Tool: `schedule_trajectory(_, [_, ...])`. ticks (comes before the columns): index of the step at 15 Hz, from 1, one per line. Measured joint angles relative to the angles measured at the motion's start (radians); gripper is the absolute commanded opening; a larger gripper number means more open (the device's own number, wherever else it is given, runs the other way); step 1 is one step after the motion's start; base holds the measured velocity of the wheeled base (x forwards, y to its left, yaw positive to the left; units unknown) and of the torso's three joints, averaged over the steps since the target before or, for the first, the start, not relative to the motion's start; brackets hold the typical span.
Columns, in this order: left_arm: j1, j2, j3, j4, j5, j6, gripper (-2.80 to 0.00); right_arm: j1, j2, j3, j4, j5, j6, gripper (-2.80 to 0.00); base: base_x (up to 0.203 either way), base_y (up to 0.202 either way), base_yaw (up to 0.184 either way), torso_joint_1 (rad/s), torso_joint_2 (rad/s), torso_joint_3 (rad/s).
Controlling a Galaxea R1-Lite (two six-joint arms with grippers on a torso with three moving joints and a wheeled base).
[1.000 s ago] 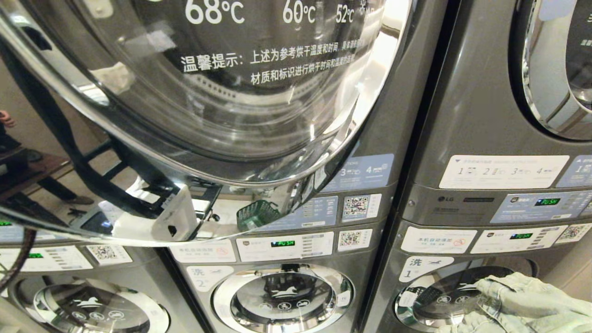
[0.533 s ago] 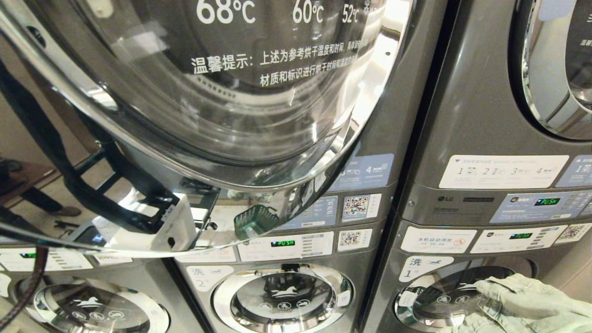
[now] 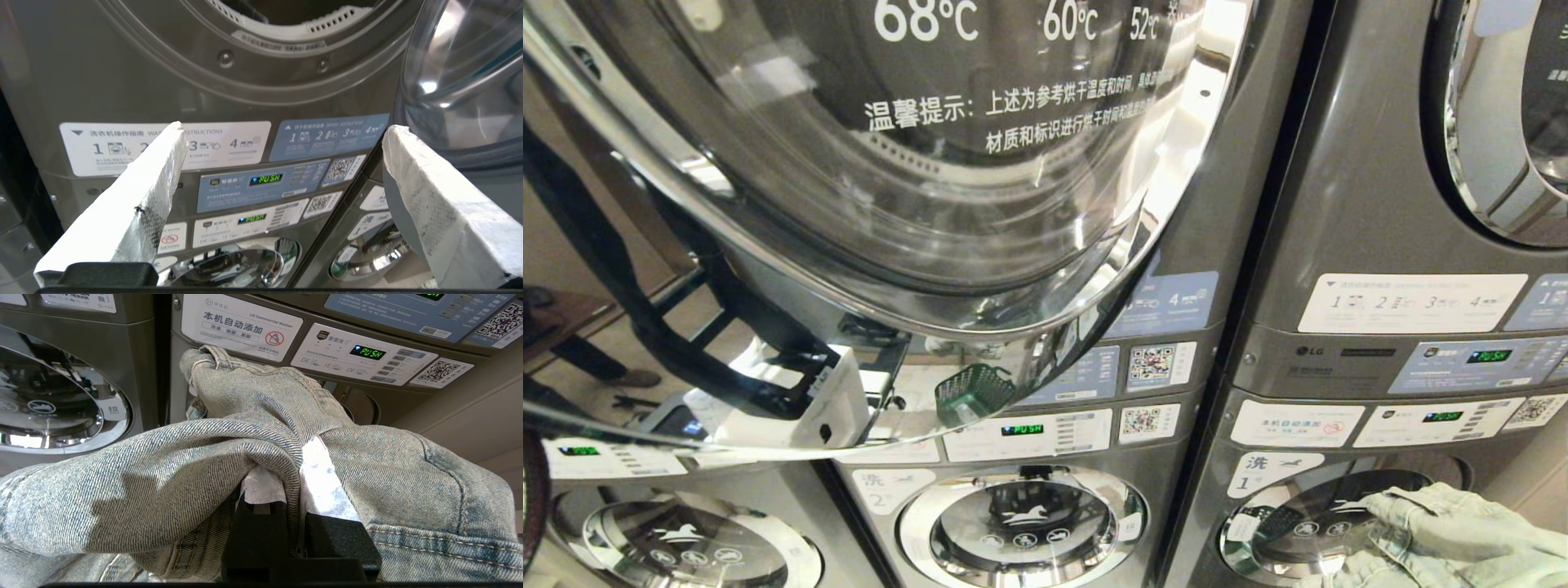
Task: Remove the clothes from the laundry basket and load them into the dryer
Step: Open the dryer
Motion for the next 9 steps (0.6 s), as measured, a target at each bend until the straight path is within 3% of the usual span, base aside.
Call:
schedule_trajectory(7, [0.000,-0.040,0.025,-0.041,-0.011,-0.004,0.00,0.003,0.000,0.000,0.001,-0.001,-0.005,-2.80,0.000,0.000,0.000,0.000,0.00,0.000])
schedule_trajectory(9, [0.000,-0.050,0.041,-0.042,-0.018,-0.004,0.00,0.002,0.000,0.000,-0.002,-0.004,-0.005,-2.80,-0.159,0.000,0.001,0.007,0.02,-0.001])
